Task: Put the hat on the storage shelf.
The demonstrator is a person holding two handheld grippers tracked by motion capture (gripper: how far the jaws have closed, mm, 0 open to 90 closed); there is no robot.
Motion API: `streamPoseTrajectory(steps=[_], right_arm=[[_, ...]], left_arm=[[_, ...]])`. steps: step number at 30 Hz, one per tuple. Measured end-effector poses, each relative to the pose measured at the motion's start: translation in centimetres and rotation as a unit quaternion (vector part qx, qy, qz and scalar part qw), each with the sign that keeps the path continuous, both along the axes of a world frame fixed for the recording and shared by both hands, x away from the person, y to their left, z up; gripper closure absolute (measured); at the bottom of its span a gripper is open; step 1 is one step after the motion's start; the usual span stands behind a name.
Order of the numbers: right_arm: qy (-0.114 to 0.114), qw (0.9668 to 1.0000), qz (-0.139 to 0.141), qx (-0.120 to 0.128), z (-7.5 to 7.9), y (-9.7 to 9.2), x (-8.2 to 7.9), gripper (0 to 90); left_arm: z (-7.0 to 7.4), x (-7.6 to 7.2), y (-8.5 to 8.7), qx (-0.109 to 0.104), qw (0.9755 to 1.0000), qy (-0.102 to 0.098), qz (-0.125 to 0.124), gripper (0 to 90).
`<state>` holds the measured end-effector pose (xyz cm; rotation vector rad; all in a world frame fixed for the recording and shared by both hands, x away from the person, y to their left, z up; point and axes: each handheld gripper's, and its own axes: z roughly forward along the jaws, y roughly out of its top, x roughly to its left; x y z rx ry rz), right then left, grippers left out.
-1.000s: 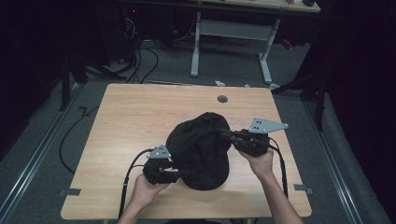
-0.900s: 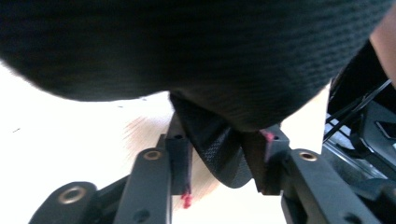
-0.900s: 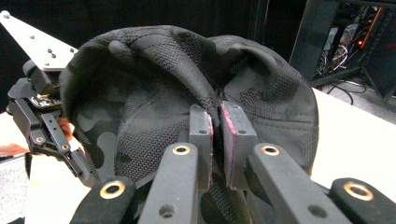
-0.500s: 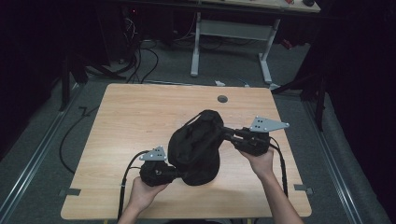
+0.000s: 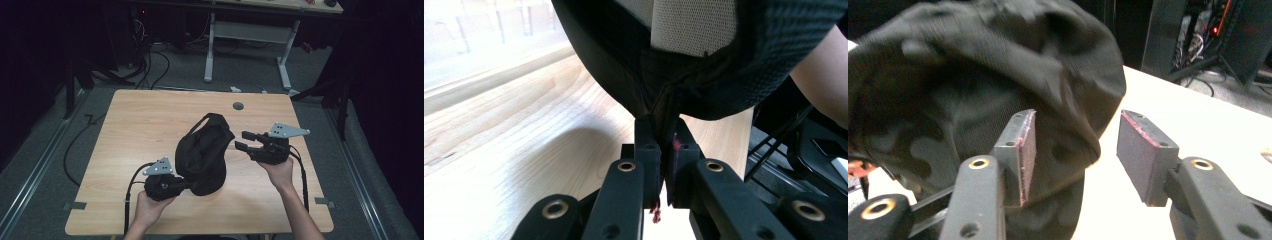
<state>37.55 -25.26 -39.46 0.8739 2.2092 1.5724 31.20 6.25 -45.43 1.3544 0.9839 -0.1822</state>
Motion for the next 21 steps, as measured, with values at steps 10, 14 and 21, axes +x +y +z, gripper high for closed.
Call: streamPoseTrajectory(steps=[10,14,21], right_arm=[[0.049,0.996,-0.011,-0.074,-2.6,0.3,0.2,43.9],[0.046,0.992,-0.033,-0.113,-4.0,0.3,-0.3,43.9],[0.07,0.9834,-0.084,-0.145,-6.8,-1.1,-0.6,43.6]], left_arm=[[0.5,0.1,1.0,-0.003,0.9995,-0.014,0.03,86.0],[0.6,0.1,1.3,-0.005,0.9992,-0.017,0.035,86.0],[0.8,0.4,1.4,-0.007,0.9987,-0.021,0.045,86.0]])
